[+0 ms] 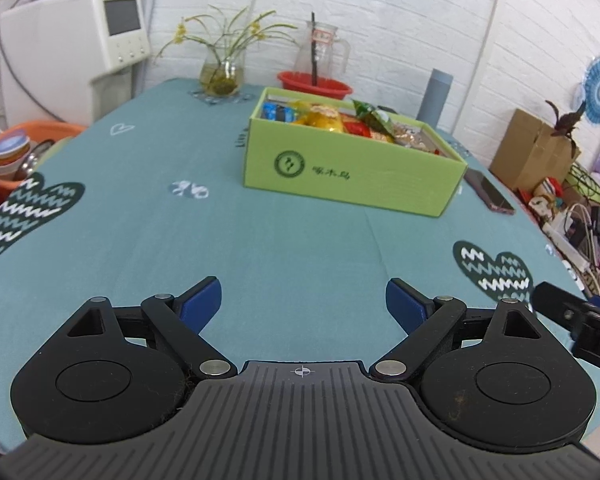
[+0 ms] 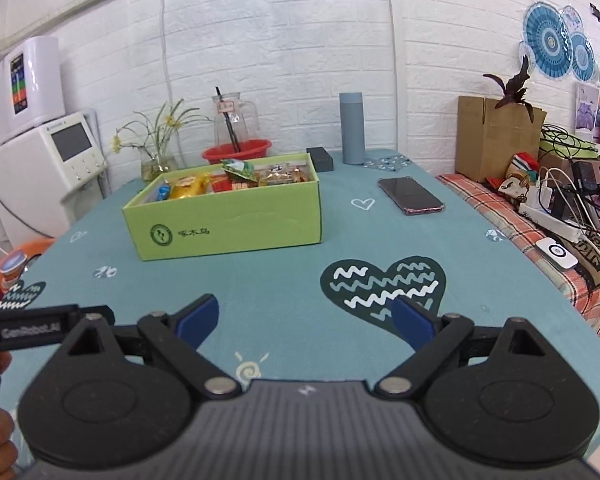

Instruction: Organize snacks

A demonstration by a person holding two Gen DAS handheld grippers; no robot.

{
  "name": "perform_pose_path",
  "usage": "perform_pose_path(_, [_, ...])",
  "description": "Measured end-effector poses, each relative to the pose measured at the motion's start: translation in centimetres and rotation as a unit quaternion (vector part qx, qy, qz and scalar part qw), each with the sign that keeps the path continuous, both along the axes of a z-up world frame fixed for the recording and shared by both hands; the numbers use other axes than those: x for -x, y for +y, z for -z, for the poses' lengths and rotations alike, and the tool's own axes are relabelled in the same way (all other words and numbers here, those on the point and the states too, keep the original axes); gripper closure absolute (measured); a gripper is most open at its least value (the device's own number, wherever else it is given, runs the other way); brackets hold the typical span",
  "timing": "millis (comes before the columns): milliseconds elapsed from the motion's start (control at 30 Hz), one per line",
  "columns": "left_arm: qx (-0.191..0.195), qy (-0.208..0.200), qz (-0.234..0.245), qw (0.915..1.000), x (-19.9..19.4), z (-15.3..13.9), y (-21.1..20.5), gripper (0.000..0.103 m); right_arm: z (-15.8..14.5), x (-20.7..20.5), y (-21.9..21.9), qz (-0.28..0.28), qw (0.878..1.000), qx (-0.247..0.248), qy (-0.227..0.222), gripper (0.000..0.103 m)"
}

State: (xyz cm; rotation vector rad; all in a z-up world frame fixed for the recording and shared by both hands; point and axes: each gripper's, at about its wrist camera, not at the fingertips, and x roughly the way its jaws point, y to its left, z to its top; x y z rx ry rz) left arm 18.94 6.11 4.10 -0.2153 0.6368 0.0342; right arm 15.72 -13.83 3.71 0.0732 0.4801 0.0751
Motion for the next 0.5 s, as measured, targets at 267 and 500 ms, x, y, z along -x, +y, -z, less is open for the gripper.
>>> perform_pose_path(267, [-0.018,0.001,0.004,0.9998,4.1,0.5,-1.1,0.026,1.8,4.6,0.1,-0.010,1.000,0.016,0.014,0.010])
perform_pose_path(500, [-0.013,-0.016,0.028,0.9994,8.6,1.4,-2.3,0.030,3.9,9.8,-1.1,0.016,1.000,-0.013,0.011,0.010])
